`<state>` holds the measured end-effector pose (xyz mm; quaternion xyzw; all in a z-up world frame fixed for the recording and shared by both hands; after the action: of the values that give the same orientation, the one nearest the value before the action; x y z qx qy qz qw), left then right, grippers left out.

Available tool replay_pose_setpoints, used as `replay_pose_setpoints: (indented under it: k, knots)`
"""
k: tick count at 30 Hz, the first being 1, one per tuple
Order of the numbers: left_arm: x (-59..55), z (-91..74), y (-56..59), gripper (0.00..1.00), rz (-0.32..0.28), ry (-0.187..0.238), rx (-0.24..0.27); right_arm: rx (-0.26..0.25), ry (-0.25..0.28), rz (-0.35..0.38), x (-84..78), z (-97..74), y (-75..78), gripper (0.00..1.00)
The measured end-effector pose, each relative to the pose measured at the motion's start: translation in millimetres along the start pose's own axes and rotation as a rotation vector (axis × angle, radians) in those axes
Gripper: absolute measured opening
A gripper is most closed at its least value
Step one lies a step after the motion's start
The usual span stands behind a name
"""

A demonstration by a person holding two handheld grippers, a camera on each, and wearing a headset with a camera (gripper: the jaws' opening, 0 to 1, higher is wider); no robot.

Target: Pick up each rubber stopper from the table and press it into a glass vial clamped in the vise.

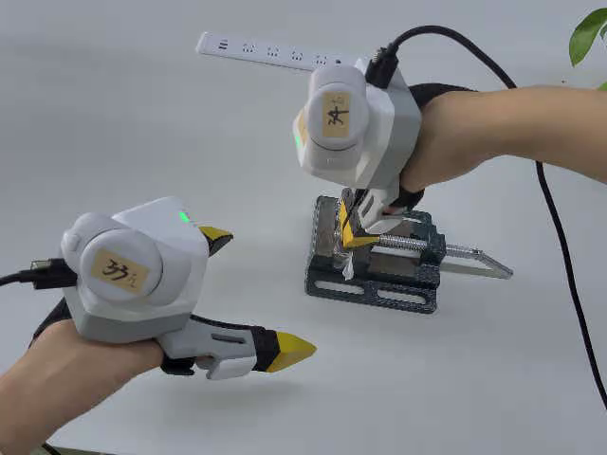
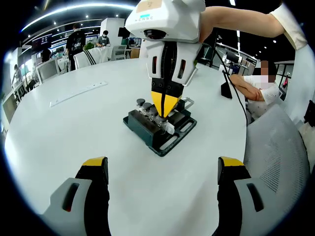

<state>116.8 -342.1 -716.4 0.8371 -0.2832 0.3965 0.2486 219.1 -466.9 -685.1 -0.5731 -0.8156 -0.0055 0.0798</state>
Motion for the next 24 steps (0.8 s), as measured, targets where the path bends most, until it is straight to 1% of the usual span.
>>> replay_pose_setpoints:
  k: [1,3,5,7,9,12,13,15,17,20,24]
  knots:
    - [1.5,-0.2,0.1,0.91,0.001,0.004,0.002,0.006,0.004,0.010,-1.1,-0.5,1.2,0.00]
    - [4.7,-0.6,0.5,0.91,0.007,0.002,0.000,0.019,0.040,0.051,-4.7,-2.0,0.6,0.00]
    - [9.0,-0.7,1.4,0.91,0.011,0.008,0.001,0.015,0.048,0.046,-6.5,-3.5,-1.8,0.00]
    - [11.6,-0.5,2.5,0.91,0.015,0.014,0.003,0.007,0.051,0.058,-5.9,-3.3,-2.5,0.00]
    - [13.1,0.7,2.7,0.91,0.017,0.016,0.001,-0.006,0.048,0.045,-5.1,-3.4,-4.7,0.00]
    - [14.0,2.3,3.4,0.91,0.021,0.018,-0.004,-0.011,0.067,0.060,-7.5,-4.3,-2.8,0.00]
    - [14.6,2.3,3.8,0.91,0.022,0.020,-0.005,-0.015,0.088,0.069,-9.7,-4.6,-3.8,0.00]
    - [16.1,2.2,5.3,0.91,0.022,0.022,-0.007,-0.020,0.121,0.063,-12.6,-3.8,-3.6,0.00]
    - [16.4,1.8,4.5,0.91,0.026,0.023,-0.006,-0.029,0.156,0.069,-15.8,-3.3,-4.0,0.00]
    - [16.9,0.9,3.9,0.91,0.023,0.026,-0.004,-0.042,0.196,0.074,-20.3,-2.2,-4.4,0.00]
    - [17.9,-0.7,5.6,0.91,0.023,0.024,-0.002,-0.063,0.220,0.069,-22.1,-1.3,-6.8,0.00]
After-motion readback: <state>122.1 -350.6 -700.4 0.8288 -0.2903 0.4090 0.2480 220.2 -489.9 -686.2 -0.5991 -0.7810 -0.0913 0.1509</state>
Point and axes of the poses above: the centre of the closed fingertips' face, and the gripper's own axes: z roughly forward along the fingers, y roughly to its right, x roughly out of its top, the point moved 9 cm from there along -z, roughly backward along the fingers, and after that the axes turned 3 degrees about -z, right-handed, at the moved point
